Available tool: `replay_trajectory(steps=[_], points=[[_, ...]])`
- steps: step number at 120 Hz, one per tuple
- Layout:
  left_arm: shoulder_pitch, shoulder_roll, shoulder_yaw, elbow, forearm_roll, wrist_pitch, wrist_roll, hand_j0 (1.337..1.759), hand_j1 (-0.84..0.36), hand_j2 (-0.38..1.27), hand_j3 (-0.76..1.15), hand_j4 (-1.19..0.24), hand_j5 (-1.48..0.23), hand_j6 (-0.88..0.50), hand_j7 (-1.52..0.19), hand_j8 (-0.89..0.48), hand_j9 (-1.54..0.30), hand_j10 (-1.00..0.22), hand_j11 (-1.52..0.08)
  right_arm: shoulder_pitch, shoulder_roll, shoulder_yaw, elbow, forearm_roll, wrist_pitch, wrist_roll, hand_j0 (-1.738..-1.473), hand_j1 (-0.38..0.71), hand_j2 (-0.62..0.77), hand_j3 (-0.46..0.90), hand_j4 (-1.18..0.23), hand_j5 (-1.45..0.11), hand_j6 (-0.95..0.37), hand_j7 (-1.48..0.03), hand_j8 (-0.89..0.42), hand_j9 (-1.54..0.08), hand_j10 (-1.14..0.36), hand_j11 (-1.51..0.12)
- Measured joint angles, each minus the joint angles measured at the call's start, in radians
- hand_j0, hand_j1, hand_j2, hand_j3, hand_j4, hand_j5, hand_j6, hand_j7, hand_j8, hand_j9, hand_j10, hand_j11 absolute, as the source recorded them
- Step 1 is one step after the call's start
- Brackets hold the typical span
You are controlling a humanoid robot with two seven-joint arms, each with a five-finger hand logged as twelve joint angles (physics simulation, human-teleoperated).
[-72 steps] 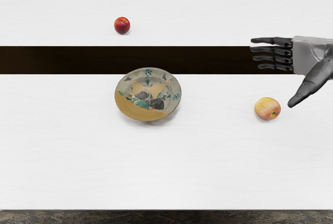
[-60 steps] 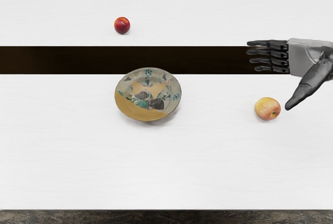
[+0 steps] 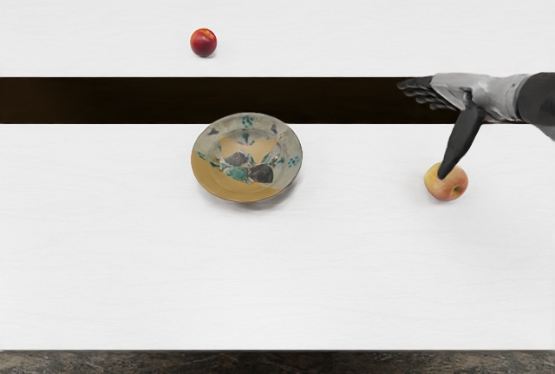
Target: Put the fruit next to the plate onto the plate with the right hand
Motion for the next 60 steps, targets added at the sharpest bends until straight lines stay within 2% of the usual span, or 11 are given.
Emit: replay_trajectory(steps=[9,20,40,60], points=[[0.000,0.000,0.000,0.000,0.000,0.000,0.000,1.658,0.07,0.05,0.00,-0.23,-0.30,-0.23,-0.30,-0.23,-0.30,-0.23,-0.30,-0.021,0.032,-0.001,0.004,-0.101,-0.070,-0.032,-1.658,-0.29,-0.01,0.00,-0.05,-0.06,-0.06,-0.06,-0.05,-0.06,-0.05,-0.06],[0.000,0.000,0.000,0.000,0.000,0.000,0.000,1.658,0.07,0.05,0.00,-0.23,-0.30,-0.23,-0.30,-0.23,-0.30,-0.23,-0.30,-0.074,0.078,-0.002,0.005,-0.237,-0.163,-0.050,-1.658,-0.29,-0.01,0.00,-0.05,-0.07,-0.06,-0.06,-0.05,-0.07,-0.05,-0.07],[0.000,0.000,0.000,0.000,0.000,0.000,0.000,1.658,0.07,0.05,0.00,-0.23,-0.30,-0.23,-0.30,-0.23,-0.30,-0.23,-0.30,-0.154,0.130,-0.003,0.009,-0.403,-0.253,-0.061,-1.658,-0.28,-0.01,0.00,-0.06,-0.08,-0.06,-0.07,-0.06,-0.07,-0.06,-0.07],[0.001,0.000,0.000,0.000,0.000,0.000,0.000,1.658,0.07,0.05,0.00,-0.23,-0.30,-0.23,-0.30,-0.23,-0.30,-0.23,-0.30,-0.198,0.134,-0.020,0.022,-0.459,-0.277,-0.063,-1.658,-0.23,-0.02,0.00,-0.10,-0.13,-0.10,-0.13,-0.10,-0.13,-0.10,-0.13]])
